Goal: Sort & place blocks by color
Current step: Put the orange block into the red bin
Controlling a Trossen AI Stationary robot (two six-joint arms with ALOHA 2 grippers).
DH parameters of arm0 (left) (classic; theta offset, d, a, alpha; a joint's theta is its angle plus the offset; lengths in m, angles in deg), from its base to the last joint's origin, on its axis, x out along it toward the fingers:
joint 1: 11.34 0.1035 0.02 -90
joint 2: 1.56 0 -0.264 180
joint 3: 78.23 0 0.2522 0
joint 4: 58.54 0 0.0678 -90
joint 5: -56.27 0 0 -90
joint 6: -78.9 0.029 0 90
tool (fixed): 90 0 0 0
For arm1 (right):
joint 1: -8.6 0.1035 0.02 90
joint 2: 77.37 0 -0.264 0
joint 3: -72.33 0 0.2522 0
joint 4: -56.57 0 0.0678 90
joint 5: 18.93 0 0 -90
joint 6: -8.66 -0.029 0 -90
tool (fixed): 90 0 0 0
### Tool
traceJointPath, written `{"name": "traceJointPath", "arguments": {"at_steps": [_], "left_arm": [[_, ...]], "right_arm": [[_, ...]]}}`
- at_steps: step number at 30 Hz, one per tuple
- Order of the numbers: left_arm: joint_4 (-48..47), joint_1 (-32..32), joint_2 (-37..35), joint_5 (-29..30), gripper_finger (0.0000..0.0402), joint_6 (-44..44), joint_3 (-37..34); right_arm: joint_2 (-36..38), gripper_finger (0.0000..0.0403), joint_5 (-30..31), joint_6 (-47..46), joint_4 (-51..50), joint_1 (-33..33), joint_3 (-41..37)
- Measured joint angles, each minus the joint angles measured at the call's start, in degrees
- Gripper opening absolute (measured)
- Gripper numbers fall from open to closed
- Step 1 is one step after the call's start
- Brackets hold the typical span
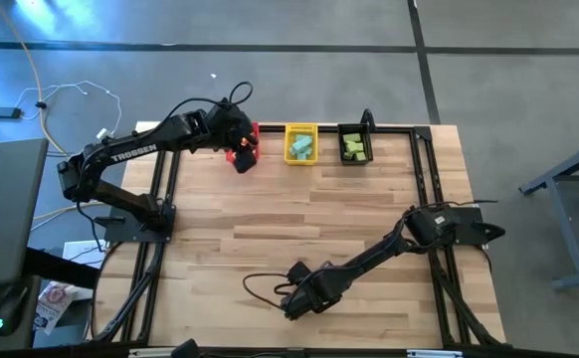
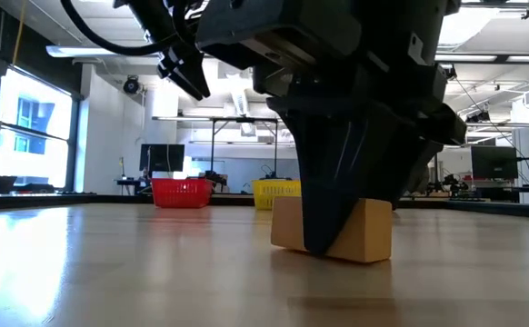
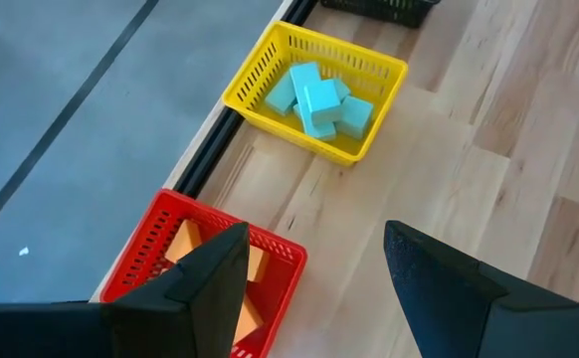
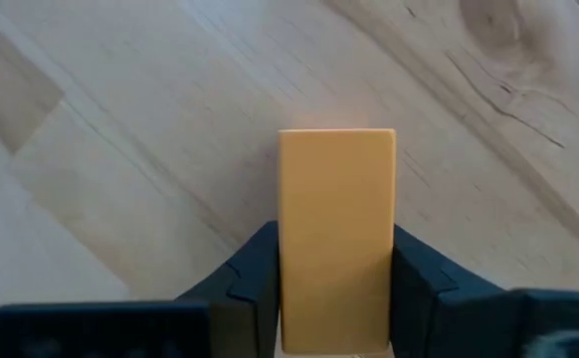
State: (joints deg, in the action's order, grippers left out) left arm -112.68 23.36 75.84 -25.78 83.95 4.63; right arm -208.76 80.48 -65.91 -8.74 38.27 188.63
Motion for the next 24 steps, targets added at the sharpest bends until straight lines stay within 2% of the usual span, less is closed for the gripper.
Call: {"name": "traceJointPath", "arguments": {"at_steps": [5,14,24], "left_arm": [[0.00,0.01,-0.01,-1.91,0.0219,3.97,0.00],[-0.04,0.00,0.00,-11.64,0.0219,14.13,0.00],[-0.11,-1.53,0.00,-32.61,0.0219,25.21,0.00]], "right_arm": [[0.80,0.0106,2.74,-0.11,0.02,0.22,-0.25],[5.32,0.0106,13.95,1.09,-1.02,0.39,-0.28],[12.14,0.0106,23.84,5.64,-4.22,0.07,-0.24]]}}
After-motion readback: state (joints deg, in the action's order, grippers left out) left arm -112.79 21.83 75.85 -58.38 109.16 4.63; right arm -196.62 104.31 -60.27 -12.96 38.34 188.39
